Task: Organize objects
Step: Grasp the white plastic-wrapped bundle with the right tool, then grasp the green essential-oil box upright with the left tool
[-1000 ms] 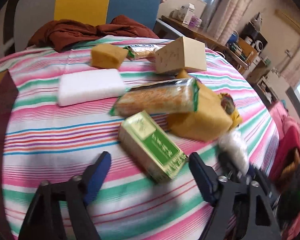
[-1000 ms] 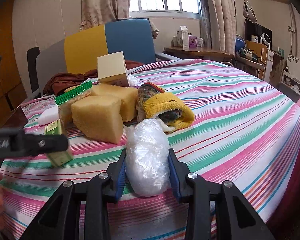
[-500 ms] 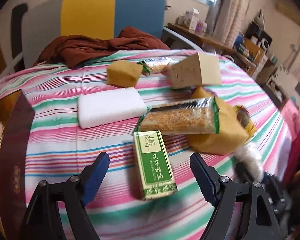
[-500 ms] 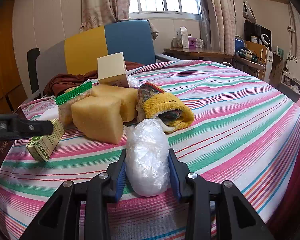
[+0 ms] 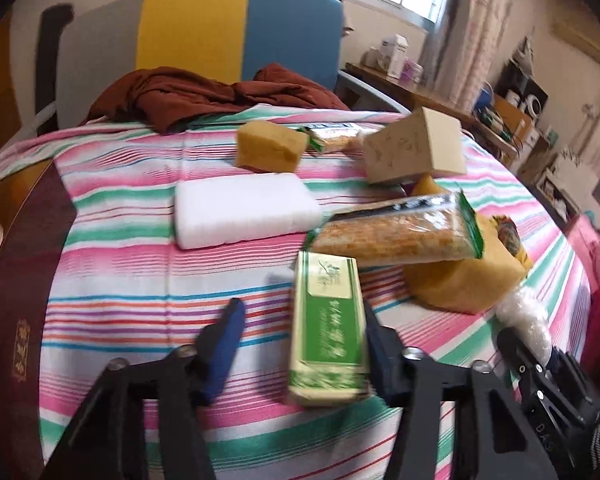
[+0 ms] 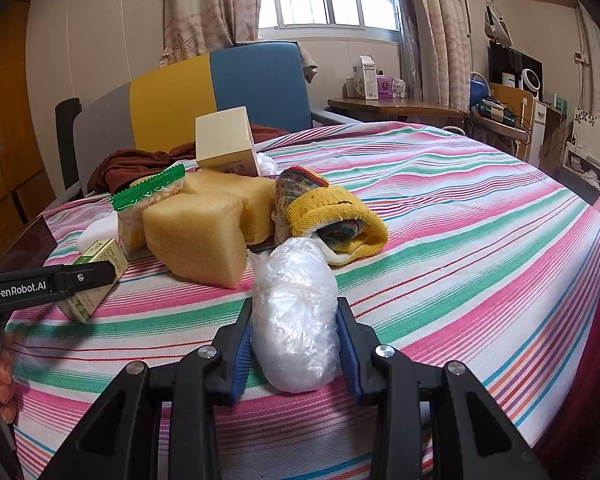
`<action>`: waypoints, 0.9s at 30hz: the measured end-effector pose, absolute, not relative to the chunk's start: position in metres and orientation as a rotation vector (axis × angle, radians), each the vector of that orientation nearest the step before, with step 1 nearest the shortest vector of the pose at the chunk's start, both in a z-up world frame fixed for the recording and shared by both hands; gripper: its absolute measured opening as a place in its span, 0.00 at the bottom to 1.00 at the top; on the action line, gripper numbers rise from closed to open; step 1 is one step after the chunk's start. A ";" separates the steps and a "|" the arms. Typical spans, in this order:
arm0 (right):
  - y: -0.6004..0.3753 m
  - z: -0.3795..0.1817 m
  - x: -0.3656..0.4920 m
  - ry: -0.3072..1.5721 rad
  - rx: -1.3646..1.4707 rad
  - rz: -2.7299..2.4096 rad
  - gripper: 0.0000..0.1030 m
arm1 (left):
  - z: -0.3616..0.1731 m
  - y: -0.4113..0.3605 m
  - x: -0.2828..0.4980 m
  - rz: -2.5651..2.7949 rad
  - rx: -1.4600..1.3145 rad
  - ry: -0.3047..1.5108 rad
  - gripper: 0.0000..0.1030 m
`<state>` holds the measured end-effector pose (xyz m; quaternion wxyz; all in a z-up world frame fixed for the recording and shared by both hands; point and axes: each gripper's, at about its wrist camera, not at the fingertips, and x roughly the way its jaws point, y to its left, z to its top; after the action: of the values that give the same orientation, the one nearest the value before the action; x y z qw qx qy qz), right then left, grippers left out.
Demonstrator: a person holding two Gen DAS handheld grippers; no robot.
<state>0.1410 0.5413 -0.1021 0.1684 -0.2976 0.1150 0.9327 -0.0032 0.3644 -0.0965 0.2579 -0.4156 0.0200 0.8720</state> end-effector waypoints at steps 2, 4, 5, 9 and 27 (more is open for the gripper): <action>0.541 -0.102 0.141 0.327 -0.847 2.653 0.36 | -0.097 0.360 -0.004 2.368 -1.128 0.032 0.42; 0.540 -0.102 0.142 0.324 -0.848 2.652 0.36 | -0.097 0.359 -0.002 2.371 -1.124 0.041 0.38; 0.541 -0.102 0.141 0.322 -0.849 2.651 0.36 | -0.097 0.359 0.000 2.376 -1.118 0.055 0.34; 0.537 -0.099 0.141 0.299 -0.869 2.635 0.36 | -0.098 0.357 0.007 2.365 -1.088 0.092 0.32; 0.486 -0.082 0.135 0.388 -1.096 2.724 0.34 | -0.094 0.320 0.042 2.298 -1.001 0.123 0.31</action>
<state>0.1354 0.4855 -0.0824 0.0899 -0.3686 0.1306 0.9160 0.0416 0.3201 -0.0935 0.3107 -0.3791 0.0467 0.8704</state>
